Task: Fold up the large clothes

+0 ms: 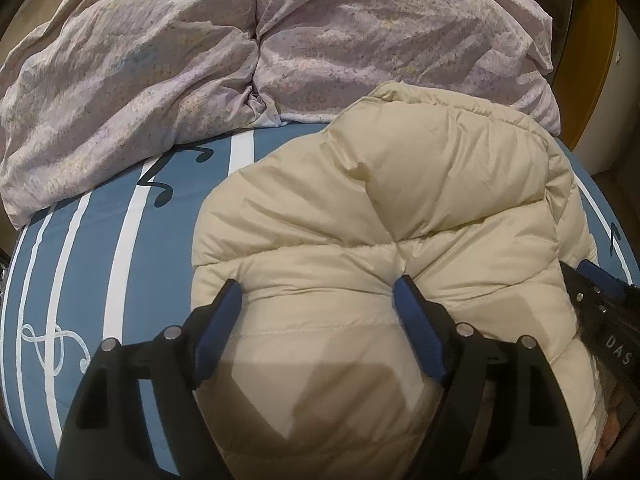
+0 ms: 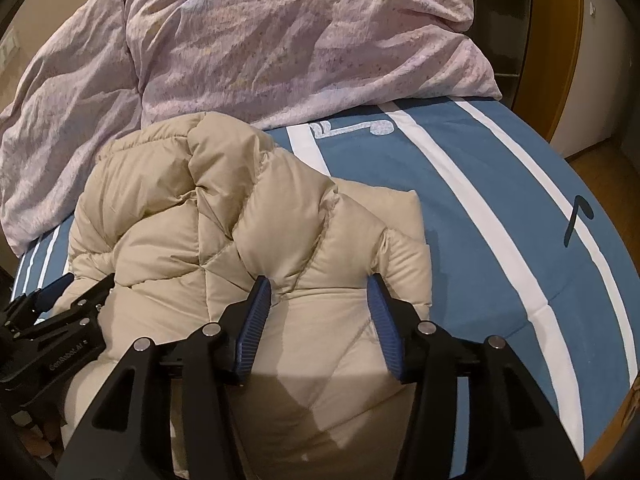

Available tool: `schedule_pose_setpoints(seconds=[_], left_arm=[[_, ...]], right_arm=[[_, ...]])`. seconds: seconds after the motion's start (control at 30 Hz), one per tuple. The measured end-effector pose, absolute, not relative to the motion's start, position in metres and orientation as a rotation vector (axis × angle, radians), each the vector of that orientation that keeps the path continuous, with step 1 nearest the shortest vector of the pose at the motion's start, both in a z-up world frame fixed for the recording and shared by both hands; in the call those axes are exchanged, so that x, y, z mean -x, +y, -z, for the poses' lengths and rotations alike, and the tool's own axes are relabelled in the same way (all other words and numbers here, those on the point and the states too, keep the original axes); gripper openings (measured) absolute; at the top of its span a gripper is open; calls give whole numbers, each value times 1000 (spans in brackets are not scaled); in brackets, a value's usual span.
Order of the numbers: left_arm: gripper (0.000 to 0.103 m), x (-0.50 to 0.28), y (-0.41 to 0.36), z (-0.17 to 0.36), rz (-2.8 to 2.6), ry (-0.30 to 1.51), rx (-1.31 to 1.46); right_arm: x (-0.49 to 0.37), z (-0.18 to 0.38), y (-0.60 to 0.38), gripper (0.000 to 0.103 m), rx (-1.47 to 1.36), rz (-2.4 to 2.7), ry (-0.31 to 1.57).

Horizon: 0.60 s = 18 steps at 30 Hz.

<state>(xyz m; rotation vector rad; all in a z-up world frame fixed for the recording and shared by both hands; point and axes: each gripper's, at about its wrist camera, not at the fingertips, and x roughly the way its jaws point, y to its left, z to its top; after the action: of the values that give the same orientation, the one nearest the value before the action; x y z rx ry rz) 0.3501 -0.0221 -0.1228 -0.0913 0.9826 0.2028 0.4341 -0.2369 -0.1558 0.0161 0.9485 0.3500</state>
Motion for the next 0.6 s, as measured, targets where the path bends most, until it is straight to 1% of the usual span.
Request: schedule_pose_setpoints(seconds=[0.6], left_arm=[[82, -347, -20, 125, -204, 919, 109]], right_arm=[[-430, 167, -233, 59, -4, -343, 868]])
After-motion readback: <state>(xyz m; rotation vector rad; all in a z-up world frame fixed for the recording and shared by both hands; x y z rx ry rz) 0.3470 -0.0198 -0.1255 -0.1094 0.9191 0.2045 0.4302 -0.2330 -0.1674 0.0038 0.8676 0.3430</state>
